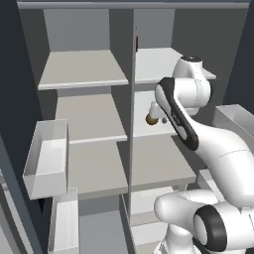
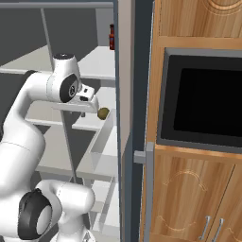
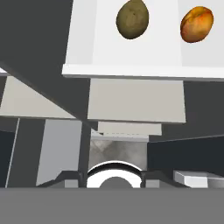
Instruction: Take the peach and potato from the fridge shelf and place them in the freezer drawer to begin freezing them.
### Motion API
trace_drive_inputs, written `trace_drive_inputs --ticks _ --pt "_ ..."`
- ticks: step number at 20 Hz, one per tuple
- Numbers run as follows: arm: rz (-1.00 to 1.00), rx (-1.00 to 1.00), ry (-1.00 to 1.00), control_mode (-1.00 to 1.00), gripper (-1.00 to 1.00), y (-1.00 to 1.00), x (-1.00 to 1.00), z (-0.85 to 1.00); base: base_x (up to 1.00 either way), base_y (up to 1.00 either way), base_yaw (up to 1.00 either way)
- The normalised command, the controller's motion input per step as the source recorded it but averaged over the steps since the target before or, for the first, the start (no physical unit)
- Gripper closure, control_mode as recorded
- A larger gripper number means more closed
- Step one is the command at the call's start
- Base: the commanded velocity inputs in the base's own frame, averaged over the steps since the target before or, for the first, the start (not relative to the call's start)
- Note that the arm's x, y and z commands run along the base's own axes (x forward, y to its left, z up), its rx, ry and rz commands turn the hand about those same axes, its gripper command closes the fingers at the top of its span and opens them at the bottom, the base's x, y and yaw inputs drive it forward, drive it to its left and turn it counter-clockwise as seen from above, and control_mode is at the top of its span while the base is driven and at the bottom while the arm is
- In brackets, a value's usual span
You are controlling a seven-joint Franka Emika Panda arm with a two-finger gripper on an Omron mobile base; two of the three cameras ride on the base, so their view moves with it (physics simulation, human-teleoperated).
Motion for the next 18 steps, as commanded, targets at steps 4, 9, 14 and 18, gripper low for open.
trace_drive_inputs --ticks 4,9,14,18 --pt "0.0 -0.01 -0.01 -1.0 -1.0 0.08 -0.19 -0.05 0.0 0.0 0.0" --pt "-0.01 0.0 -0.13 -1.0 -1.0 -0.23 -0.61 -0.4 0.0 0.0 0.0" --pt "-0.02 0.0 0.01 -1.0 -1.0 -0.58 -0.24 -0.32 0.0 0.0 0.0" --pt "0.0 -0.01 0.02 -1.0 -1.0 -0.38 0.0 -0.13 0.0 0.0 0.0"
